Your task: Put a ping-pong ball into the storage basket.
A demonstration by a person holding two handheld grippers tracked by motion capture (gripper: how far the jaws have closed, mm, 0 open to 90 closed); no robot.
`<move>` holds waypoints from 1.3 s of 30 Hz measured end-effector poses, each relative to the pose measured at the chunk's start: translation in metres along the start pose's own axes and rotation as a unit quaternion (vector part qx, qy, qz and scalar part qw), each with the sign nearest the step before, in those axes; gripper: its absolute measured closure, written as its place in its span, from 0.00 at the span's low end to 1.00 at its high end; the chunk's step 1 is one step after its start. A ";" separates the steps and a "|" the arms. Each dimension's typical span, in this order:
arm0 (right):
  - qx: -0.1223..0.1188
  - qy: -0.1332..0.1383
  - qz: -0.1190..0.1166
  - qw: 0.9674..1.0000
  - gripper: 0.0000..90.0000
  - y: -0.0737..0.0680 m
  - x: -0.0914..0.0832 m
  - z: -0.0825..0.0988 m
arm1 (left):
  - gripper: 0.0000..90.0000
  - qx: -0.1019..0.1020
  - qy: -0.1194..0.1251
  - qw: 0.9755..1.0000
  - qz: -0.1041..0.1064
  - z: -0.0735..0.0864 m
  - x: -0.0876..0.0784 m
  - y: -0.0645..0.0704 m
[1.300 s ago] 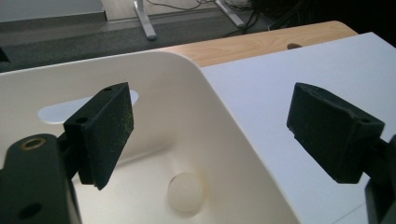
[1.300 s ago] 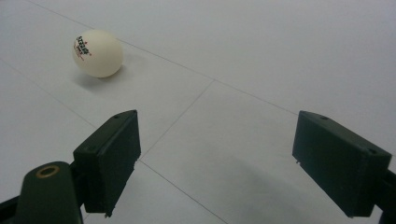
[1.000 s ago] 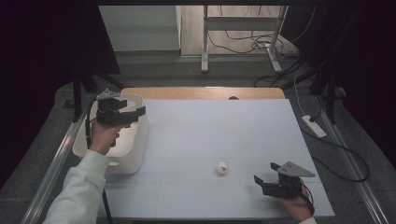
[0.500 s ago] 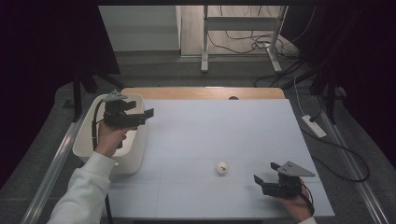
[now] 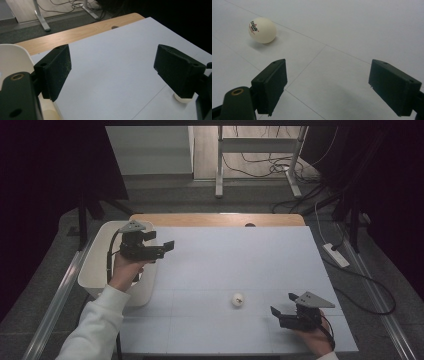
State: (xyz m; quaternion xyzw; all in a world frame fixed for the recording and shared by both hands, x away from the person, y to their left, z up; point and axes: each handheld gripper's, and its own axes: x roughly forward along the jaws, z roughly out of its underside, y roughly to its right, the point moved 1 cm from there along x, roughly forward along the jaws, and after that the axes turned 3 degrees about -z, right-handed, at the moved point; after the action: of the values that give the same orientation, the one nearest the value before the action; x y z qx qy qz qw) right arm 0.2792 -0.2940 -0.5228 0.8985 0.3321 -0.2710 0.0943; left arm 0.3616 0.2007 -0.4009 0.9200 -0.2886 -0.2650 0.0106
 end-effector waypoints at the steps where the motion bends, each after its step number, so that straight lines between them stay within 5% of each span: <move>1: -0.001 0.000 0.000 1.000 0.17 0.000 0.000 0.000 | 0.17 -0.001 -0.001 1.000 0.002 0.000 0.001 0.001; 24: 0.002 0.003 -0.001 1.000 0.17 0.002 -0.001 0.002 | 0.17 0.024 0.006 0.999 0.022 -0.006 -0.005 0.031; 28: 0.001 0.002 0.000 1.000 0.17 0.001 -0.001 0.002 | 0.17 0.018 0.005 0.999 0.046 -0.007 0.003 0.040; 39: 0.003 0.003 0.000 1.000 0.17 0.002 -0.003 0.002 | 0.17 0.027 -0.012 0.997 0.069 0.000 0.022 0.055</move>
State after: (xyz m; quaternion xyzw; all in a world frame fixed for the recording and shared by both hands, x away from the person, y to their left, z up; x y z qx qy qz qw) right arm 0.2779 -0.2978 -0.5233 0.8995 0.3320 -0.2692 0.0905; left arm 0.3477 0.1432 -0.4018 0.8947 -0.3584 -0.2666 0.0002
